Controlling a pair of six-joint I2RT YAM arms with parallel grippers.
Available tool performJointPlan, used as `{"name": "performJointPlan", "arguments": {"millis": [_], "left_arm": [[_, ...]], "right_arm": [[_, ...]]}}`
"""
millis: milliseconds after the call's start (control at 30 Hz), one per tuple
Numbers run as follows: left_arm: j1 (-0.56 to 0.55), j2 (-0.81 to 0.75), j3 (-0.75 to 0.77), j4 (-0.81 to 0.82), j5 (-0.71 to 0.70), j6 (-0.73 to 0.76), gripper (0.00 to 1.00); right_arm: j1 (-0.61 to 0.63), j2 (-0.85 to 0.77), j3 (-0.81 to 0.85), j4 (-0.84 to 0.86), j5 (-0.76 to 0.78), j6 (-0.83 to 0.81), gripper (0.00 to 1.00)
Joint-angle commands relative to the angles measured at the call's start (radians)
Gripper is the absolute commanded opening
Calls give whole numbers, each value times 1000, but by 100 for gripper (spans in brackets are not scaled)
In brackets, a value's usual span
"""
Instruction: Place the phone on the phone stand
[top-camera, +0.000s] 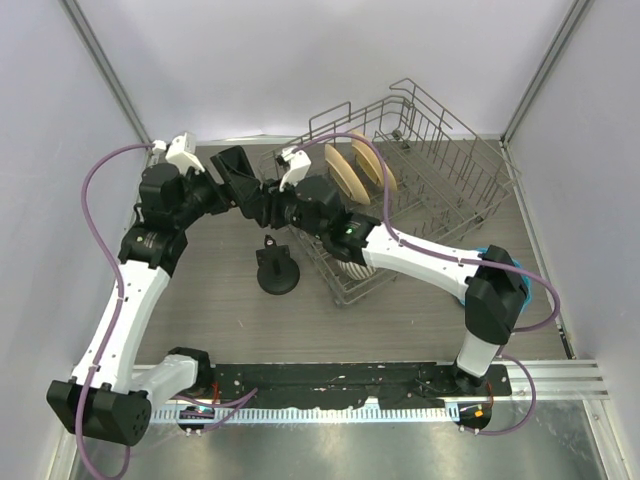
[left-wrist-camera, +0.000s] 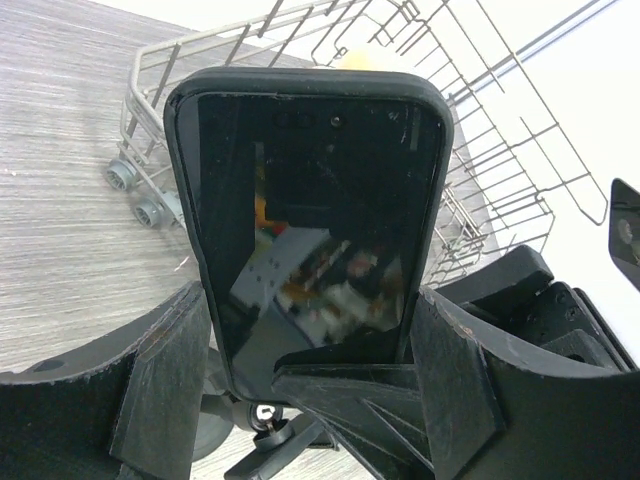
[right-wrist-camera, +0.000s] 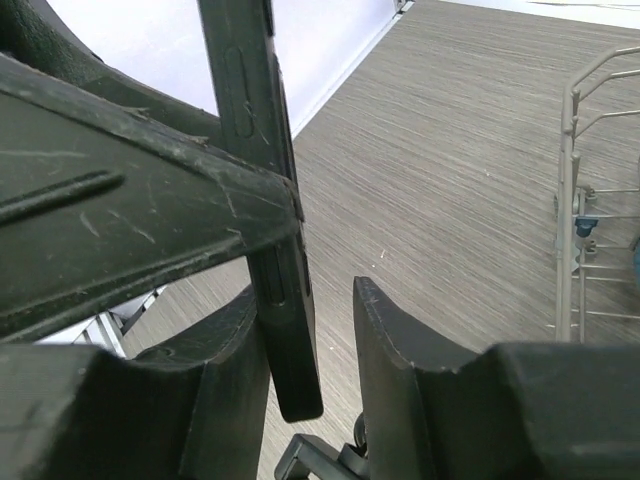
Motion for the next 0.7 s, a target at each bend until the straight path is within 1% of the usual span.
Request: {"name": "performJointPlan", "arguments": {"millis": [0, 33, 67, 100, 133, 167, 200, 233, 267, 300, 333, 367, 400, 467, 500, 533, 567, 600, 633, 667], "left_arm": [[-9, 0, 28, 96, 44, 8, 0], [-10, -1, 28, 98, 53, 8, 0], [-16, 0, 27, 102, 68, 10, 0], [-16, 0, 27, 108, 82, 15, 2], [-15, 2, 28, 113, 100, 18, 10], [-13, -3, 25, 134, 161, 13, 21], [-10, -10, 15, 162, 192, 1, 49], [-10, -18, -19, 247, 235, -39, 68], [-9, -21, -37, 297, 274, -60, 82], [-10, -29, -50, 328, 353, -82, 98], [-10, -27, -63, 411, 389, -105, 100], [-9, -27, -70, 449, 424, -137, 100], [-10, -21, -76, 484, 488, -155, 100], [-9, -12, -90, 552, 525, -191, 100], [-9, 3, -93, 570, 565, -205, 100], [-9, 14, -93, 625, 600, -226, 100], [-10, 23, -94, 660, 631, -281, 100], [-13, 32, -106, 703, 659, -306, 99], [-16, 46, -113, 775, 701, -329, 97], [-24, 52, -117, 800, 716, -352, 95]], "right_arm": [[0, 6, 15, 105, 2, -1, 36], [-2, -1, 0, 114, 4, 1, 29], [-7, -9, -9, 130, -4, 7, 8], [-11, -17, -20, 139, -14, 31, 1], [-19, -27, -34, 150, -37, 37, 1], [-40, -56, -67, 176, -76, 46, 1], [-54, -73, -92, 189, -93, 77, 1], [-74, -93, -155, 241, -138, 94, 1], [-115, -142, -195, 275, -171, 121, 1], [-135, -165, -235, 312, -241, 141, 1], [-154, -196, -308, 373, -269, 172, 1], [-180, -251, -340, 386, -295, 169, 1], [-184, -289, -365, 386, -324, 159, 1], [-194, -358, -426, 331, -335, 85, 1], [-201, -439, -445, 313, -344, 56, 1], [-204, -477, -478, 277, -350, 22, 1], [-209, -518, -496, 263, -360, 10, 1], [-223, -584, -509, 253, -378, 4, 1], [-226, -619, -531, 231, -416, 1, 1], [-227, -650, -540, 222, -441, 1, 1]]}}
